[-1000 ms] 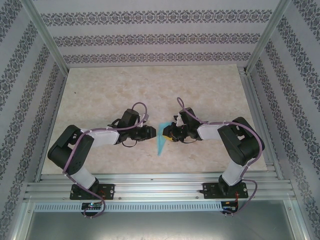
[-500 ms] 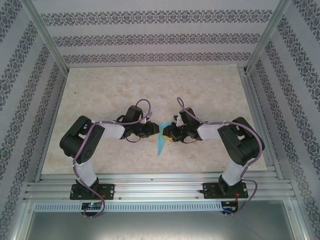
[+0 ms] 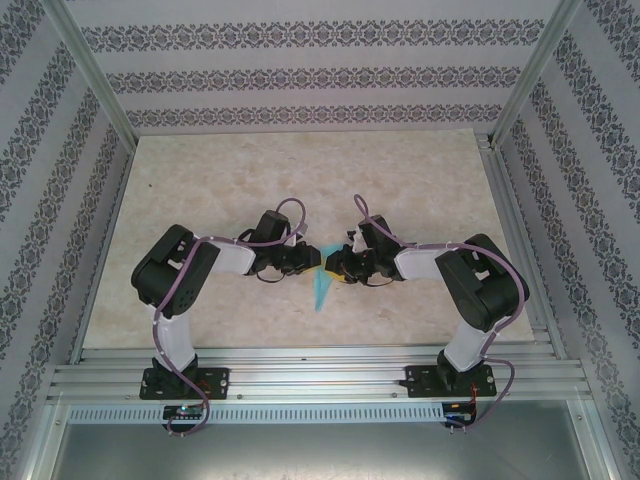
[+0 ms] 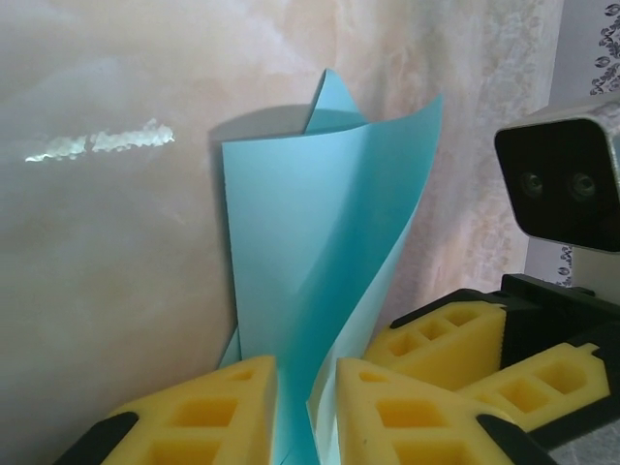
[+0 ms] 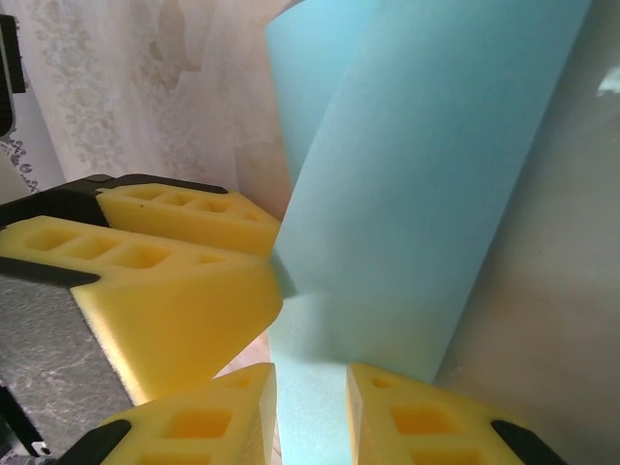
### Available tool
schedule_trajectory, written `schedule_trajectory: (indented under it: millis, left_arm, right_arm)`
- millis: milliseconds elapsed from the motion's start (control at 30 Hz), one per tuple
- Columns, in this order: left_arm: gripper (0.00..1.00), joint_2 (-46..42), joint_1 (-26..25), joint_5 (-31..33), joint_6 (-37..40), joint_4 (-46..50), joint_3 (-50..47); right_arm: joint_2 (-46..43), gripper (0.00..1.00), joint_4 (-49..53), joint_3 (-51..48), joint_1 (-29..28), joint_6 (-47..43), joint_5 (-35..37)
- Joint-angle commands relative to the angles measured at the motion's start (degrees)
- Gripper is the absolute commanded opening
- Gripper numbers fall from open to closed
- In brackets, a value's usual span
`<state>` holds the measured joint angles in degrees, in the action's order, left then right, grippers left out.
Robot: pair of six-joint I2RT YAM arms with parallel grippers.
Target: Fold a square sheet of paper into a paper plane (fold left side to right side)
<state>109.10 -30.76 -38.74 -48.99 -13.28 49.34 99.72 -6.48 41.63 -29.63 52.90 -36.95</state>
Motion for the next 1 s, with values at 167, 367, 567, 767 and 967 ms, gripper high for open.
schedule_trajectory:
  millis: [167,367,567,767,967]
  left_arm:
    - [0.08,1.4,-0.1,-0.2,0.2,-1.8,1.5]
    - [0.00,1.1,-0.1,1.4,0.9,-0.5,0.9]
    - [0.00,0.9,-0.1,1.9,1.3,-0.2,0.2]
    - [0.00,0.7,-0.1,1.4,1.2,-1.2,-0.8]
    - [0.00,0.9,-0.1,1.2,1.6,-1.0,-0.7]
  right_arm:
    - [0.3,0.26,-1.3,0.2,-0.3,0.5,0.5]
    - [-2.8,0.28,0.6,0.1,0.2,-0.7,1.2]
    - [-6.0,0.24,2.8,0.1,-0.7,-1.8,0.7]
    - [-6.7,0.24,3.3,-0.1,-4.6,-0.5,2.1]
    - [-5.1,0.24,3.0,0.4,-8.0,0.4,3.0]
